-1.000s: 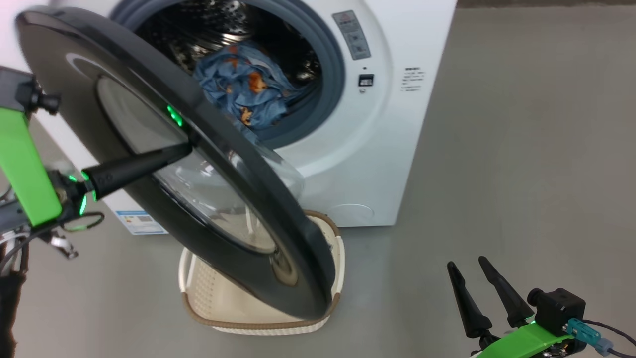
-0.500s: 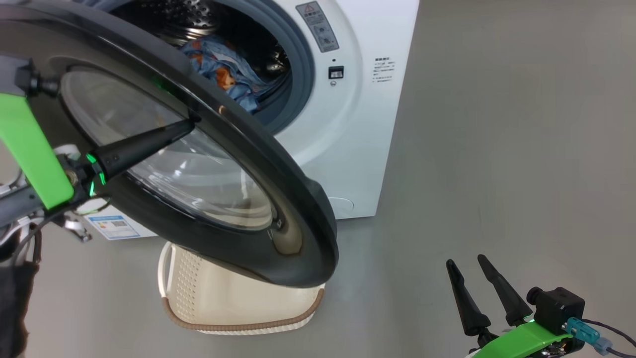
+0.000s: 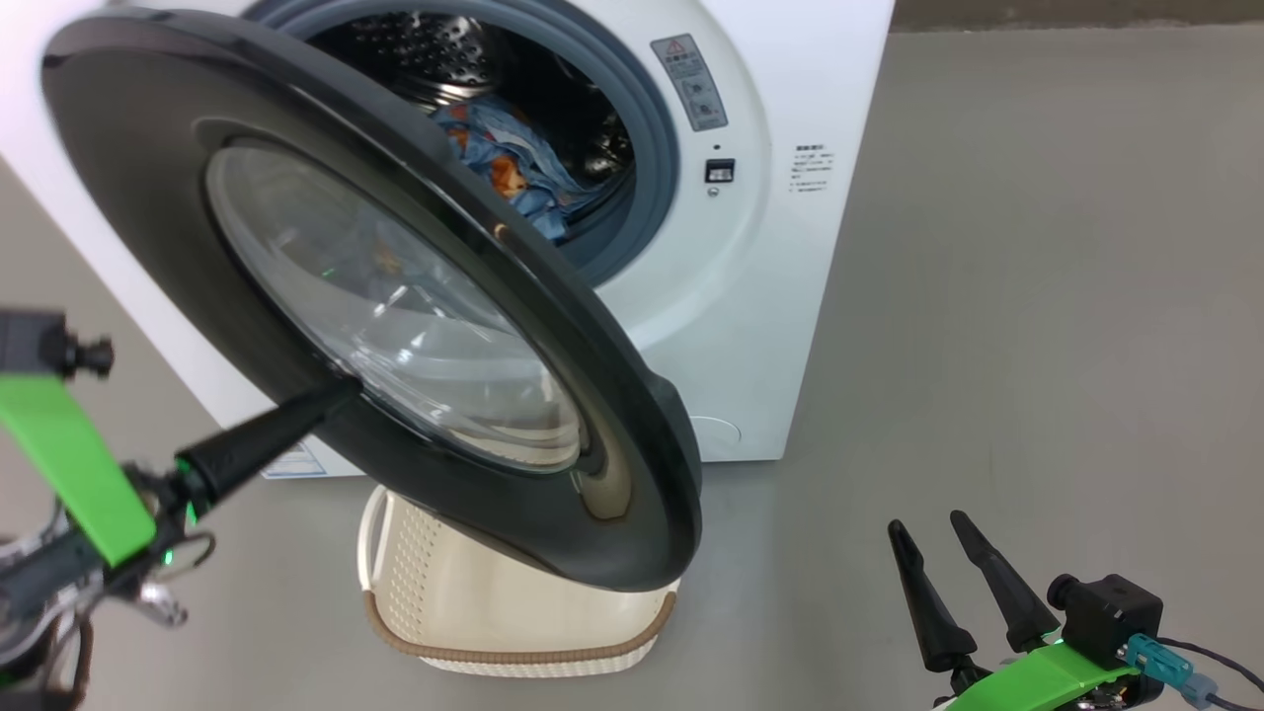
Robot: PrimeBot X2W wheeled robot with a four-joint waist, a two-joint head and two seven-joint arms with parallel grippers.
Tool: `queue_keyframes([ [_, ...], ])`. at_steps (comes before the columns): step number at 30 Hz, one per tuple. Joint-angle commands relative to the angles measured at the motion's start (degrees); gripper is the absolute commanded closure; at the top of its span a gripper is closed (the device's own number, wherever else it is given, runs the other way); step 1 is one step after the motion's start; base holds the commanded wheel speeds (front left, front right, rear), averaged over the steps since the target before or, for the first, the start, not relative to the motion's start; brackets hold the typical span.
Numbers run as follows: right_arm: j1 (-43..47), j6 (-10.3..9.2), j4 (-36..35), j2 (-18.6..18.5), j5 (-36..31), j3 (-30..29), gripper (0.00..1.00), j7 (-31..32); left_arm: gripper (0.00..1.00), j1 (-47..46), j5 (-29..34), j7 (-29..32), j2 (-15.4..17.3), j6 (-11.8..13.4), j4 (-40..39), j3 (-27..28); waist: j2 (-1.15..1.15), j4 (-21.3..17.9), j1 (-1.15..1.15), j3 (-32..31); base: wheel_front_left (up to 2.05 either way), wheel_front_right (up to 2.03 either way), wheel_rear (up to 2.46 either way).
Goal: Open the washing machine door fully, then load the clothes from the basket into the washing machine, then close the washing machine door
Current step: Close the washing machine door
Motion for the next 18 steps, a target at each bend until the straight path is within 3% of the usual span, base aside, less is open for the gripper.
queue_keyframes([
  [1, -0.2, 0.09, -1.3, -0.5, -0.3, 1.2, 0.0, -0.3, 0.0, 0.4, 0.1, -1.3, 2.5, -0.2, -1.8, 3.4, 0.0, 0.7, 0.0, -0.5, 0.0, 0.0, 0.0],
  [11, 0.7, 0.09, -1.3, -1.0, -0.1, 1.0, 0.0, -0.3, 0.0, 11.5, 4.7, -10.9, 2.8, -0.2, -1.4, 3.3, 0.0, 1.5, 0.0, -1.7, 0.0, 0.0, 0.0],
  [18, 1.5, 0.09, -1.4, -1.3, 0.1, 1.0, 0.0, -0.3, 0.0, 18.3, 8.5, -23.2, 3.3, -0.2, 1.2, -0.1, 0.0, 1.4, 0.0, -2.4, 0.0, 0.0, 0.0],
])
